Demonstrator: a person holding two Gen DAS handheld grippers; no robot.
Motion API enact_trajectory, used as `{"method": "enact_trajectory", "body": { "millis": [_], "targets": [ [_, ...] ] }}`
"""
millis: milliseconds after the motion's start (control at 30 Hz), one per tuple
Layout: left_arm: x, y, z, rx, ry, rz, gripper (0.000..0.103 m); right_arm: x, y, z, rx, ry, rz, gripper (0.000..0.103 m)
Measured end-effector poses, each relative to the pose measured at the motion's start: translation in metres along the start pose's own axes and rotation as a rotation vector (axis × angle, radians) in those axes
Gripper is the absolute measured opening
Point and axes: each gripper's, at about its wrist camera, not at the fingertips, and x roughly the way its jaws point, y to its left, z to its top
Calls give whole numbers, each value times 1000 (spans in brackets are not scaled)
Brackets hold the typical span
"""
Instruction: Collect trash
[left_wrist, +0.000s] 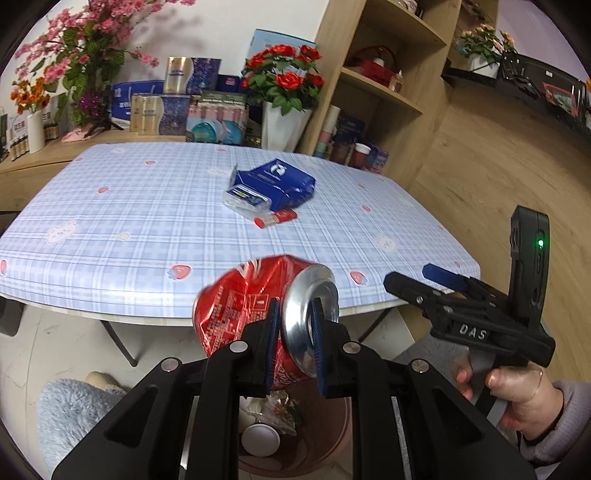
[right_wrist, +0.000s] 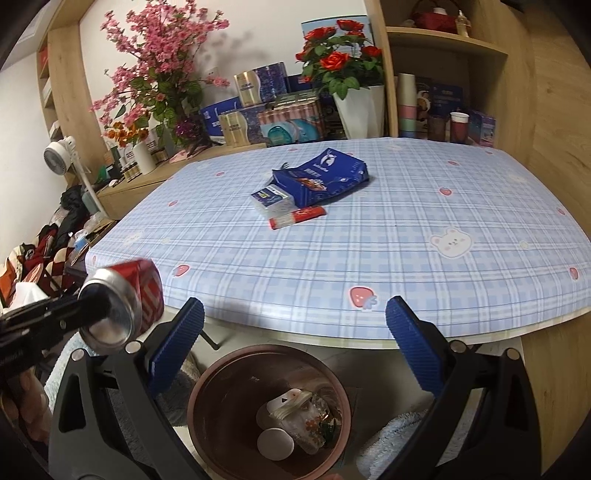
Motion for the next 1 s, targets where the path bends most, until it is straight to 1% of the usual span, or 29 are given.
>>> {"method": "enact_trajectory", "body": {
  "millis": [33,67,100,133,200,267,300,367,400,467,567,700,833,1000],
  "targets": [
    [1,0,0,0,3,-9,19,0,-1,0,3,0,-2,97],
    [2,-1,0,1,7,-19,30,0,-2,-1,7,-1,-3,97],
    [3,-2,0,6,8,-18,37,0,-3,-1,10,-1,-5,97],
    [2,-2,0,9,-1,-9,47,0,-3,-1,10,-1,-7,97],
    [1,-1,0,7,-13,4,51,0,-4,-2,11,-3,-13,97],
    [-1,4,2,0,-35,39,62,0,-4,-2,13,-5,-17,97],
    [-2,6,2,-3,-45,53,65,0,-5,-2,15,-4,-20,97],
    [-5,11,4,-6,-65,89,76,1,-6,-3,18,-2,-22,97],
    [-6,14,5,-7,-78,113,78,1,-6,-3,20,-1,-25,97],
    [-9,18,6,-6,-94,141,87,2,-8,-3,21,0,-30,97],
    [-12,27,11,-12,-119,198,92,2,-8,-3,24,0,-37,97],
    [-13,38,16,-27,-124,231,93,4,-11,-3,25,2,-45,97],
    [-14,43,22,-21,-131,244,93,5,-14,-1,27,3,-53,97],
    [-8,44,30,-7,-123,238,93,9,-20,4,29,3,-72,97]
  ]
}}
